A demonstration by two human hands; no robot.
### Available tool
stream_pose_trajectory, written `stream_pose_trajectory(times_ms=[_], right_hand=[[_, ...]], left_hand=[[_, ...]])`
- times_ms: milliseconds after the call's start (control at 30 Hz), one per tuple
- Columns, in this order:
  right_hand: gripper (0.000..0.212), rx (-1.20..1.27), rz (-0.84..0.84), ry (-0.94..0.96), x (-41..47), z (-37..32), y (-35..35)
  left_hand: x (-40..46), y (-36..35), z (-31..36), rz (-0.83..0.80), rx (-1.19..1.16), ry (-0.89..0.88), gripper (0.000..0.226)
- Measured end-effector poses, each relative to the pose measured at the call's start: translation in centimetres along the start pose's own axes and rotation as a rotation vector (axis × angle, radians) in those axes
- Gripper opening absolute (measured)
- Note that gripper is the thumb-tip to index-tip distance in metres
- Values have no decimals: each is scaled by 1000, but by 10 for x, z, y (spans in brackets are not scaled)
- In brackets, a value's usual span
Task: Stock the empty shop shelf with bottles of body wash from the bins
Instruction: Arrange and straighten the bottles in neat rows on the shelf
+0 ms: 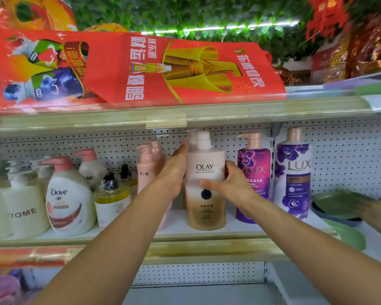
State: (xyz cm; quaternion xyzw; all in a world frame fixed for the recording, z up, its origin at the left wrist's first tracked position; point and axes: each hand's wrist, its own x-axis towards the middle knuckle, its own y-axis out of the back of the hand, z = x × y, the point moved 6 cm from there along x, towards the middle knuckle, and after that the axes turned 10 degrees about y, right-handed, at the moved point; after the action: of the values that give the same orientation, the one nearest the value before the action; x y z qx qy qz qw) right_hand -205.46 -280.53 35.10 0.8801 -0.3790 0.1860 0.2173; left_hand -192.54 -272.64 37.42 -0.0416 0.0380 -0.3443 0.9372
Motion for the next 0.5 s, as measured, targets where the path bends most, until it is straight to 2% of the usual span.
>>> stream_pose_trajectory(times_ms=[200, 400, 500], right_hand=[[71, -46, -2, -26, 0, 0, -1], [58, -13, -11, 120, -19, -9, 7], [61, -53, -42, 205, -31, -19, 16]], left_hand=[[-12, 6, -17, -33, -22, -37, 34], [-15, 20, -19, -19, -126, -34, 40], [-10, 23, -21, 28, -100, -45, 39]])
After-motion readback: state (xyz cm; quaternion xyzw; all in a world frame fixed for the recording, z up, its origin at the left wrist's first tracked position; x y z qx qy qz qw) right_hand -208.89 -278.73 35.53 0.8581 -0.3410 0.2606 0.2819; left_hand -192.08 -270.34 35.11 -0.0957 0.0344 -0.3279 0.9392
